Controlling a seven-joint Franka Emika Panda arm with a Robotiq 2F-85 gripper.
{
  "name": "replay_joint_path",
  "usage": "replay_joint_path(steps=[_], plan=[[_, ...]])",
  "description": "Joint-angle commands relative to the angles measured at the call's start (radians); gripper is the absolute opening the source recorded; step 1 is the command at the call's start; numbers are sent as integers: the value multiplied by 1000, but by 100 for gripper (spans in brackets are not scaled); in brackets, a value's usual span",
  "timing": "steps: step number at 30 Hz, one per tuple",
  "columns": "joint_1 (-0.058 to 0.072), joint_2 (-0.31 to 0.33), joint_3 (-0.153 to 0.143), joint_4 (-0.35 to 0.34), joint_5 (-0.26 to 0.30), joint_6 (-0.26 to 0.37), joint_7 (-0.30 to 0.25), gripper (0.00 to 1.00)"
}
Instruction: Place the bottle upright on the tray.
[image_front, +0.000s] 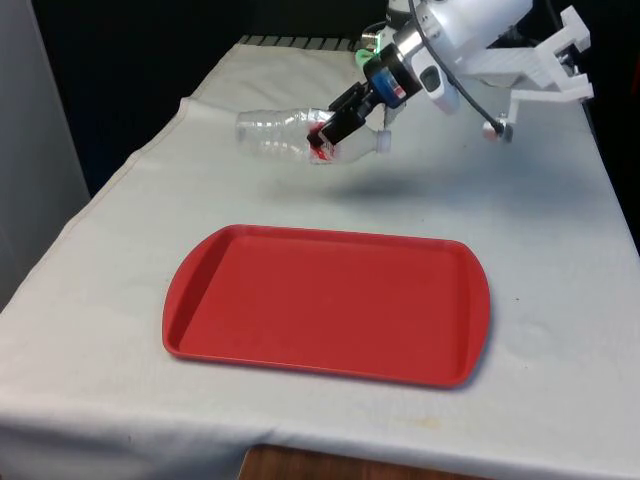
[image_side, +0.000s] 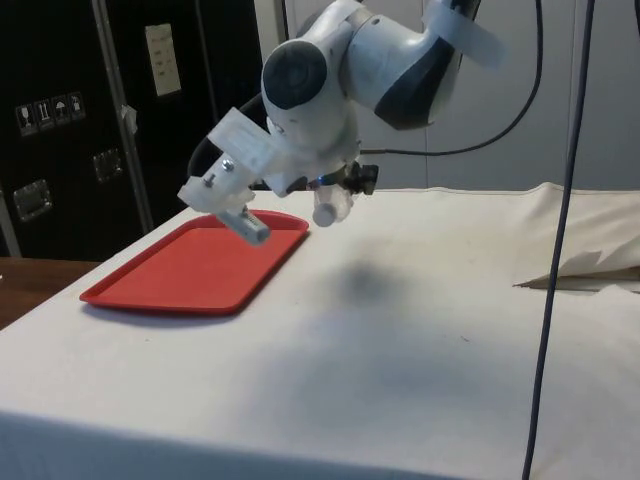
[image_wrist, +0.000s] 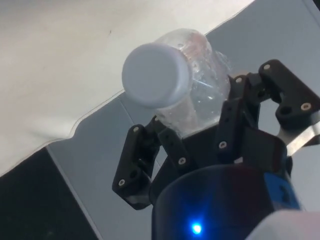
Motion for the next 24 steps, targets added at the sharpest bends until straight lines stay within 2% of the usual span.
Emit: replay_joint_path(steps=[1,4,5,6,7,13,14,15,22,24], plan=[[-7,-9,0,-2,13,16,-15,0],[-9,-19,-2,-2,22,24,-26,0],[-2,-11,-2,1,12,8,-12,0],[-10,-23,-3,-2,25,27,-30,0],[-11,-29,-5,-2,31,33,-37,0],[-14,-50,-11,-2,49,49,-58,0],[-8,-42,-12,1,37,35,-45,0],[-15,-53,-12,-2,51,52,-62,0],[-21,-84,-18,-1,88,70,-99,0],[-16,-81,-19,2,80,59,-90,0]])
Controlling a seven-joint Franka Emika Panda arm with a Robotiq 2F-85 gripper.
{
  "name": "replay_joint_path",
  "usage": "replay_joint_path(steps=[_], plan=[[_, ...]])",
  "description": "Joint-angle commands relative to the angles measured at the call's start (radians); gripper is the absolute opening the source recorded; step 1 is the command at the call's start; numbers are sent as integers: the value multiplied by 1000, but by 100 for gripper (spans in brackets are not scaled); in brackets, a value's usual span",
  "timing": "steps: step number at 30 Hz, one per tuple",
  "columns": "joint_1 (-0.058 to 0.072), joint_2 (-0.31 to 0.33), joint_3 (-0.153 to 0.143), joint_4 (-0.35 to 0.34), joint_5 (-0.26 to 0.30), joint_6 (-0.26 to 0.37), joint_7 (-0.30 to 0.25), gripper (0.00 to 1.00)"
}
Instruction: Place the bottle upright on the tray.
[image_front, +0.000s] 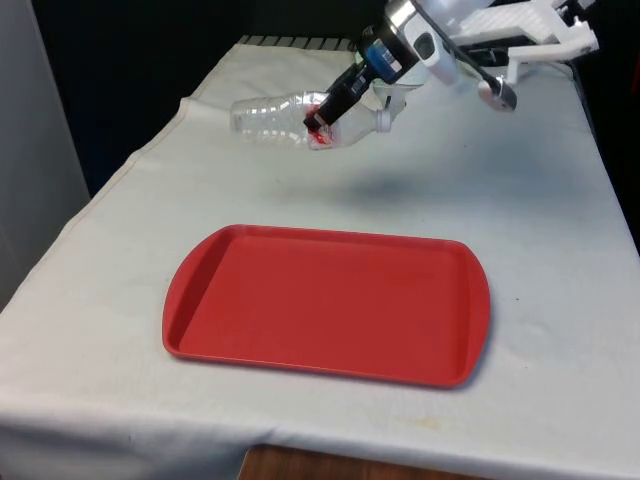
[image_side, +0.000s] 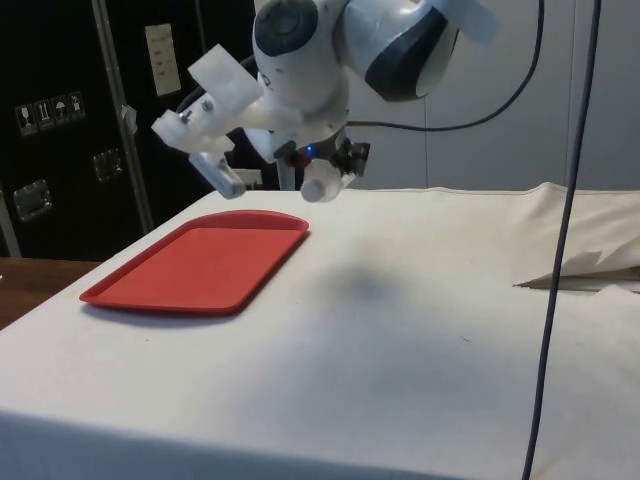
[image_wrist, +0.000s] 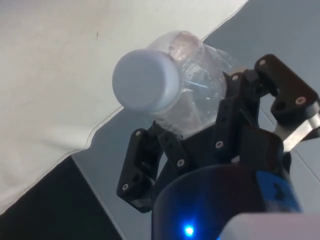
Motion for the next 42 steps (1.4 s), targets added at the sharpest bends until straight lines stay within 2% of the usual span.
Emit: replay_joint_path(steps=[1,9,10,11,18,19,20,25,27,28,31,36,37,42], plan=[[-5,-8,0,-4,15,14,-16,0],[-5,-45,-3,-4,62,13,-60,0],[-1,-38,-4,0,51,7,-47,0],[-4,-50,-3,-3,69,11,-67,0],[-3,-81,-4,0,122,-1,-119,0],[-1,-76,-5,1,105,-1,-104,0],[-3,-83,-4,1,129,-2,-125,0],[-2,-98,-3,5,176,-15,-168,0],[-2,-101,-3,7,191,-21,-181,0],[-1,-99,-4,7,175,-17,-167,0],[-1,-108,-3,12,222,-29,-206,0],[-2,-115,-4,17,260,-33,-230,0],[0,-111,-4,18,246,-30,-218,0],[-2,-125,-4,20,304,-35,-255,0]])
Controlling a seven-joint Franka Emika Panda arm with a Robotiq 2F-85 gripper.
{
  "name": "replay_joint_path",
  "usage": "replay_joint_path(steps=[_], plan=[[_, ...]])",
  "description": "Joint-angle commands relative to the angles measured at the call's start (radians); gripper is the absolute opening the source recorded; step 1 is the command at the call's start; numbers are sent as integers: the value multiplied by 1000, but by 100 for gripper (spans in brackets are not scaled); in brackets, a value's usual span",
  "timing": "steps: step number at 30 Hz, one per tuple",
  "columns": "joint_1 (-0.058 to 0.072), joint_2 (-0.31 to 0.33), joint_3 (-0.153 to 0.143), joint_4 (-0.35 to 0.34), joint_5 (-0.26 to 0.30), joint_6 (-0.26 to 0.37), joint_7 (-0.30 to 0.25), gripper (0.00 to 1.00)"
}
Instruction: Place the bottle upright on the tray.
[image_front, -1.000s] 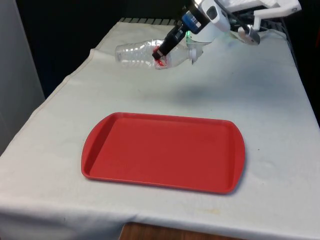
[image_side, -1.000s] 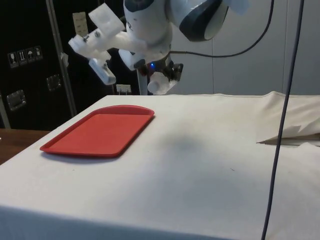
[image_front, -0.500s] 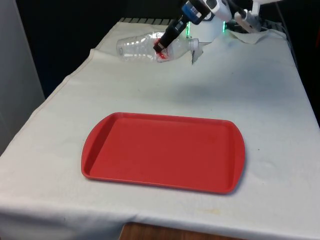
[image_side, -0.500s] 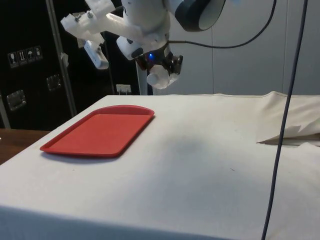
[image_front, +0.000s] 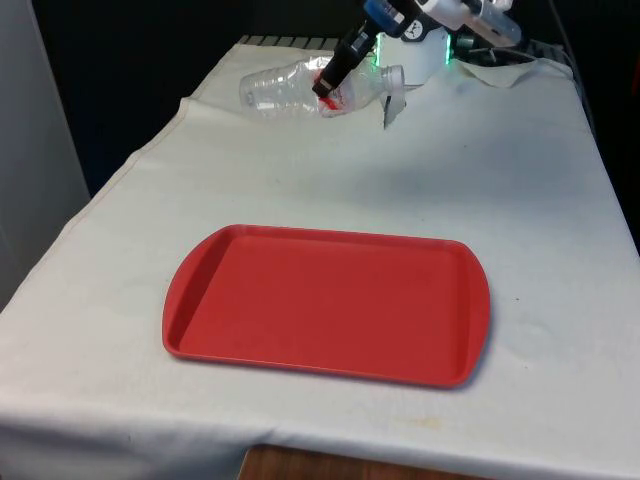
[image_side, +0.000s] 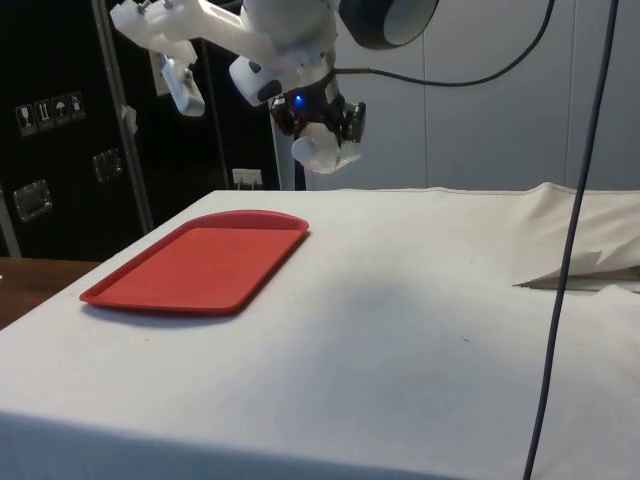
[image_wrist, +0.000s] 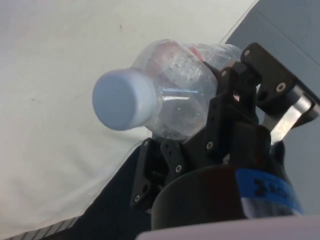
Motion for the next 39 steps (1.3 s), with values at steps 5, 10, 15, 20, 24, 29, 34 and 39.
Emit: replay_joint_path(steps=[5,10,15,20,24,29,34,39], plan=[[-2,-7,0,4,48,2,-25,0],[-3,-8,-1,11,83,7,-32,0],[-3,-7,-2,16,120,13,-36,0],[-4,-6,-4,22,162,23,-39,0],[-5,-4,-5,25,182,30,-40,0],[-5,1,-12,31,221,52,-43,0],[-7,13,-17,46,253,73,-49,0],[-8,32,-22,69,285,93,-61,0]])
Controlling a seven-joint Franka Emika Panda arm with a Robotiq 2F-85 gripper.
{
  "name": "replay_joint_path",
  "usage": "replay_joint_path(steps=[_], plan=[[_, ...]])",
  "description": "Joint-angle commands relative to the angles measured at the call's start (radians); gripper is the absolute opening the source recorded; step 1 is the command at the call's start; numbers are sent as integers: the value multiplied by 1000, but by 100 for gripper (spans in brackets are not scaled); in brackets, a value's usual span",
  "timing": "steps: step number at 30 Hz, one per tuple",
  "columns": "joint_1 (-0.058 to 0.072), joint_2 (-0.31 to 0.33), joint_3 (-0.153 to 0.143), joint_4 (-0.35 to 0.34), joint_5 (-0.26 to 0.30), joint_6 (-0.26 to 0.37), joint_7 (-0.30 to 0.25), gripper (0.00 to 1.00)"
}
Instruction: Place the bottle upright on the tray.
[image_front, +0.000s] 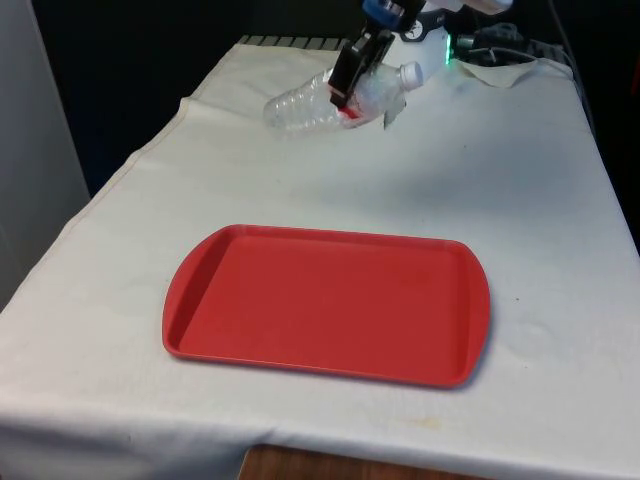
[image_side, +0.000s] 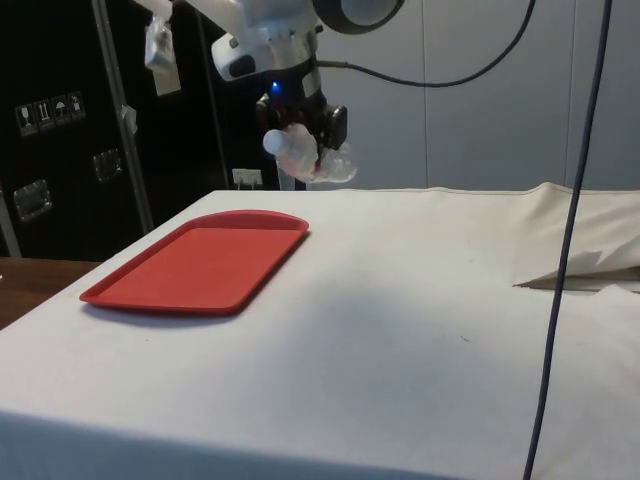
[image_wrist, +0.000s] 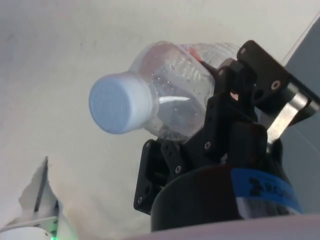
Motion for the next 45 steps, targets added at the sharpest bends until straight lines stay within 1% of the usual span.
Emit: replay_joint_path(steps=[1,4,5,6,14,15,16,19,20,24,25,26,29,31,32,33,34,35,40,41,42,43,45], plan=[[-3,7,0,7,17,14,-12,0],[-4,23,-6,26,44,32,-23,0],[0,17,-6,20,27,20,-11,0],[-5,27,-7,30,51,37,-25,0],[-6,63,-17,72,119,74,-54,0],[-2,57,-19,67,104,62,-42,0],[-7,66,-18,76,126,78,-57,0],[-9,78,-20,89,149,90,-68,0],[-10,85,-22,98,165,99,-76,0],[-10,98,-29,111,201,120,-98,0],[-5,95,-33,110,188,110,-86,0],[-11,101,-30,114,210,124,-103,0],[-13,107,-37,124,246,137,-127,0],[-12,107,-41,126,263,140,-140,0],[-13,105,-45,130,283,137,-158,0],[-6,107,-49,129,261,132,-137,0],[-13,105,-45,130,283,137,-158,0],[-13,102,-51,134,301,135,-175,0],[-13,96,-65,146,347,127,-219,0],[-13,94,-70,149,364,127,-234,0],[-8,97,-74,148,348,129,-219,0],[-13,94,-72,152,374,127,-242,0],[-14,94,-76,156,393,128,-256,0]])
